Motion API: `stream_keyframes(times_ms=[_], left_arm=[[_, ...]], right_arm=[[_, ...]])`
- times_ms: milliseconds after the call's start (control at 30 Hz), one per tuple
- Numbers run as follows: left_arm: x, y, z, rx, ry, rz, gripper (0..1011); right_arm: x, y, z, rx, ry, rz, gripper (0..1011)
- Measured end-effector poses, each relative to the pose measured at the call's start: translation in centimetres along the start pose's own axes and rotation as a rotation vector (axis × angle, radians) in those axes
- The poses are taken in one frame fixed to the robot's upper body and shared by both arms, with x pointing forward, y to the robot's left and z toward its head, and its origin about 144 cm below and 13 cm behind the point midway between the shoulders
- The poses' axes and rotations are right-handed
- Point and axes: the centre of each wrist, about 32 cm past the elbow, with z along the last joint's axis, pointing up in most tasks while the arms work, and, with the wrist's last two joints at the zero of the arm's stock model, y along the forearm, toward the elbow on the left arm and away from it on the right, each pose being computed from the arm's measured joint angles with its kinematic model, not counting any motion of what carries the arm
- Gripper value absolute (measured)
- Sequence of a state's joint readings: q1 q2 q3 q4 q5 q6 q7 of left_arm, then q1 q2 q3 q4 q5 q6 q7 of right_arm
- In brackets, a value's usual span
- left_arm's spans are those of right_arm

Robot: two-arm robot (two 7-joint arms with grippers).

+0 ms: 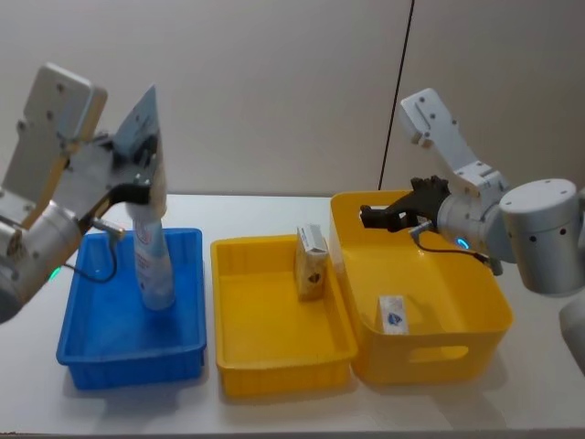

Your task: Bimanual collaborative sorting of washing and personal care products

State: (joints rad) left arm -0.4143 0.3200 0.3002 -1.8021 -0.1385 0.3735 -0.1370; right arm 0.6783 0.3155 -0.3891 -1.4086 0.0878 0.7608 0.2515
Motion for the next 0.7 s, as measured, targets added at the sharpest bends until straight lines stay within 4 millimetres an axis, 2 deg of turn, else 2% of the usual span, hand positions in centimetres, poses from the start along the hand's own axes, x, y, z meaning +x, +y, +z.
stream_keyframes(times_ms=[300, 700], left_arm=[[-0.2, -1.0, 2.8, -0.110, -0.014, -0.077, 213], [-1.2, -2.5, 4.0, -0.188, -0.007, -0.105, 213]], right_arm=[[0.2, 0.4, 0.4, 0.052, -0.076, 0.064, 1003], [0.6, 1.1, 1.4, 0.128, -0.172, 0.191, 1003]])
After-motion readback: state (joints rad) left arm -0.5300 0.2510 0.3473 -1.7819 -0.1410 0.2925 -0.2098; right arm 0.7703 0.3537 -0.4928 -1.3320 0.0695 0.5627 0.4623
